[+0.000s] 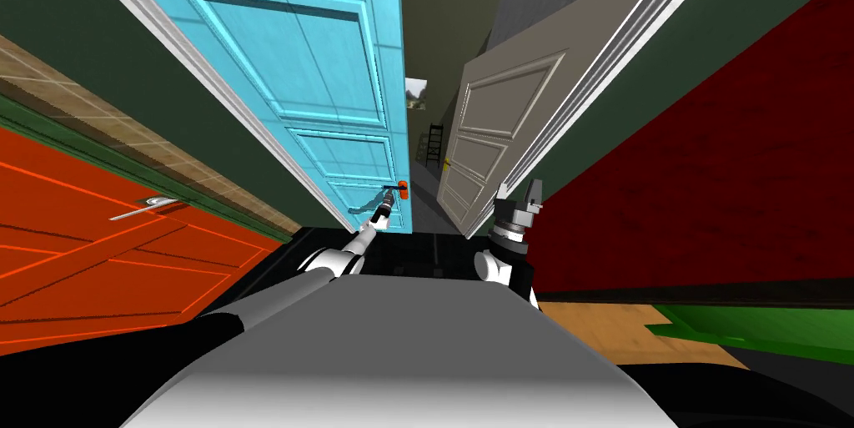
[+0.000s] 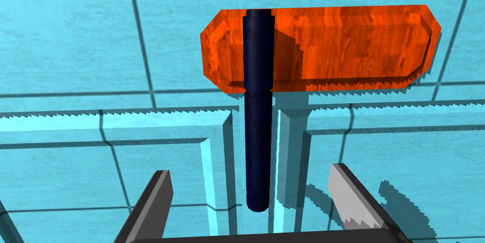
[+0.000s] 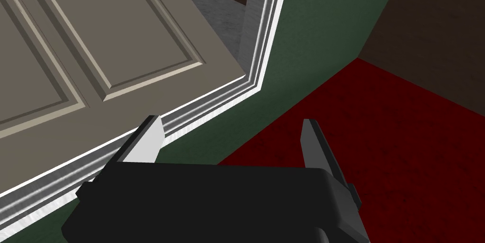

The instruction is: Push the door open

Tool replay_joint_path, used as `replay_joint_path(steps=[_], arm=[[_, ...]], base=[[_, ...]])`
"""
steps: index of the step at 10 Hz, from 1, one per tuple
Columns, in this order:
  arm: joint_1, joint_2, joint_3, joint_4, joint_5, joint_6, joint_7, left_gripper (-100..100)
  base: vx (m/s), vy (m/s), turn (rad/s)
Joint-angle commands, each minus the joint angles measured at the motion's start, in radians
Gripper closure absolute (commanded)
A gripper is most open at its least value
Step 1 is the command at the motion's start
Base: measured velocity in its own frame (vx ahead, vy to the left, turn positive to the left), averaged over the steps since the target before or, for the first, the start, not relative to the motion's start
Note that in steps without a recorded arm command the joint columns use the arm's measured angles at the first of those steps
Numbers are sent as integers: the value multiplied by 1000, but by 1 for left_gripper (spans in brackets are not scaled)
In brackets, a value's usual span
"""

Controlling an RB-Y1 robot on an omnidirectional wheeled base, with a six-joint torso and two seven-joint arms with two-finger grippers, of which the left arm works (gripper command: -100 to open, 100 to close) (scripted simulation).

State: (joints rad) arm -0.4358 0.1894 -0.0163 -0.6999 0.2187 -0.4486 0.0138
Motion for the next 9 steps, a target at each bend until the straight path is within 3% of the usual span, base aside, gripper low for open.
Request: replay_joint_path(steps=[1, 5, 6, 9], arm=[[-3, 1, 4, 7, 1, -2, -1, -100], [-6, 2, 9, 12, 2, -3, -2, -100], [-6, 2, 9, 12, 2, -3, -2, 100], [-6, 2, 9, 12, 2, -3, -2, 100]], base=[[185, 11, -31], [187, 1, -18], [-11, -2, 4], [-13, 1, -8]])
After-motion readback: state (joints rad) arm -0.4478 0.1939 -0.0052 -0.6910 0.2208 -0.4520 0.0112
